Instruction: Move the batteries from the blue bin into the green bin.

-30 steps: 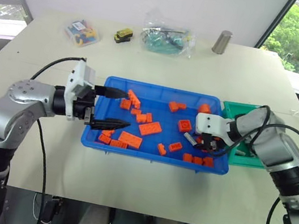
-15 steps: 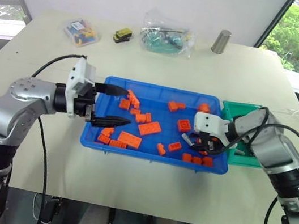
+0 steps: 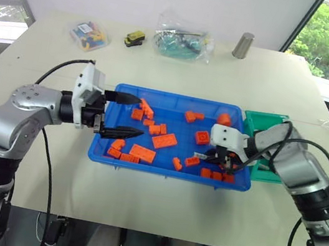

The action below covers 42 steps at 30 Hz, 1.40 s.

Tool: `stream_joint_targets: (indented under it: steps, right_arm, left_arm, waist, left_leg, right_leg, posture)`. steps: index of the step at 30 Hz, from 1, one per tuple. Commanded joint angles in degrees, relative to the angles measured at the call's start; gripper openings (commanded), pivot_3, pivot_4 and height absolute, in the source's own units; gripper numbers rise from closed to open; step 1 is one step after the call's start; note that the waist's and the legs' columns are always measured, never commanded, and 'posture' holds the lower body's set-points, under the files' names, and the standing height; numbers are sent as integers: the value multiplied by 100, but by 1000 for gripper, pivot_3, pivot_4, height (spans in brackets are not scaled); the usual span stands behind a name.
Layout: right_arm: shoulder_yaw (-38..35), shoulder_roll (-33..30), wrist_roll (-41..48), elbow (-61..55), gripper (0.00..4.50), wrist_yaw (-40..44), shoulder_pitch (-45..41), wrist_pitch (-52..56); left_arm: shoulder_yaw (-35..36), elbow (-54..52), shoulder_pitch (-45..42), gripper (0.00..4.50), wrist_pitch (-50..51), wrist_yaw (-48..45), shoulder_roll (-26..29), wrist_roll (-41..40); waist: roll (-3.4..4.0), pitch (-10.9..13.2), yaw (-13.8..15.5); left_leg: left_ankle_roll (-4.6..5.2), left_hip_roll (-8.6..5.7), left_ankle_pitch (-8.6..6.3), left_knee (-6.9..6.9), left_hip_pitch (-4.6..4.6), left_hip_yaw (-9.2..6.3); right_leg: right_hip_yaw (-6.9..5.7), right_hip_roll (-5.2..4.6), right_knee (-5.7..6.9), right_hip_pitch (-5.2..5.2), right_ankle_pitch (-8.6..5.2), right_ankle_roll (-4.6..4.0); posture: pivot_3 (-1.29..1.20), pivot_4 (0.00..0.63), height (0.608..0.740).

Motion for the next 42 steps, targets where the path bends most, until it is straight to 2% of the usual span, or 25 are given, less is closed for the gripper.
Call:
stream_joint_targets:
  steps: [1, 5, 8, 11, 13, 19, 22, 25, 29, 33, 37, 42]
  right_arm:
    - [-1035, -346, 487, -193, 82, -217, -423, 747]
    - [-1754, -927, 660, 219, 82, -474, -512, 1125]
    - [-2034, -1356, 655, 458, 82, -623, -62, 972]
    - [-2181, -1506, 639, 565, 82, -869, 390, 806]
    - [-2231, -1442, 601, 639, 1111, -1121, 568, 667]
    - [-2244, -1252, 643, 982, 3834, -1523, 677, 59]
    - [-2644, -1234, 1050, 1211, 3834, -1101, 792, -748]
    - [-3119, -1593, 1439, 1804, 3834, -135, 975, -1786]
    - [-3293, -1966, 1597, 2640, 3834, 579, 1018, -2423]
    - [-3135, -2185, 1253, 3673, 3834, 768, 1051, -3282]
    - [-3055, -2072, 1345, 4189, 3834, 866, 743, -3291]
    - [-2855, -1912, 1269, 4432, 3834, 852, 397, -3354]
  left_arm:
    - [76, -143, 32, 4500, -19, -10, 24, -58]
    - [122, -130, 91, 4500, -25, -54, 68, -74]
    - [157, -29, 60, 4500, -47, -103, 102, -66]
    - [184, 85, -35, 4500, -44, -125, 129, -73]
    - [200, 165, -107, 4500, -49, -144, 144, -64]
    - [229, 356, -230, 4500, -91, -233, 252, -2]
    - [411, 504, -275, 4500, -29, -311, 465, -55]
    - [785, 810, -343, 4500, 156, -420, 842, -204]
    - [1061, 1070, -273, 4500, 146, -619, 1286, -144]
    - [1405, 1174, -7, 4500, 131, -805, 1712, -111]
    - [1736, 1320, 182, 4500, 120, -936, 2071, -111]
    - [1870, 1348, 213, 4500, 99, -913, 2171, -114]
  waist:
    - [1, 1, 1]
    - [1, 1, 16]
    - [-1, 0, 17]
    - [0, 0, -15]
    - [5, 2, -45]
    - [8, 2, -31]
    - [7, 3, -14]
    - [9, 7, 0]
    - [10, 7, -16]
    - [11, 7, -37]
    - [22, 13, -60]
    - [28, 14, -69]
  left_leg:
    - [0, 0, 0, 0, -1, 0]
    - [0, -1, 0, -3, -1, 0]
    - [1, -2, -1, -7, -1, -3]
    - [3, -2, -2, -6, 0, 2]
    - [2, 3, -2, -7, 2, 9]
    - [2, 4, -2, -8, 0, 17]
    - [3, 2, -2, -7, 0, 18]
    - [3, 2, -2, -8, -4, 17]
    - [5, 2, -4, -9, 2, 23]
    - [5, 6, -4, -8, 6, 26]
    - [5, 9, -4, -11, 6, 38]
    - [5, 11, -4, -11, 7, 55]
  right_leg:
    - [0, -1, 0, -1, 0, 0]
    - [0, -9, -2, -2, -1, -1]
    - [-3, -12, -13, 4, -1, -2]
    - [-1, -11, -11, 3, -1, -2]
    - [5, -4, -5, -3, -1, -2]
    - [14, 4, -1, -11, 0, 0]
    - [14, 4, -2, -11, 0, 0]
    - [12, 4, -5, -11, -1, 2]
    - [12, 1, -6, -8, -2, 2]
    - [12, 2, -5, -6, -2, 1]
    - [18, 3, -1, -13, -2, 0]
    - [24, 5, 4, -20, -2, 0]
  posture:
    - [0, 150, 739]
    - [0, 150, 739]
    - [0, 150, 739]
    - [0, 150, 739]
    - [0, 150, 739]
    - [0, 150, 739]
    - [0, 150, 739]
    - [0, 150, 739]
    - [0, 150, 739]
    - [0, 150, 739]
    - [0, 150, 739]
    - [0, 150, 739]
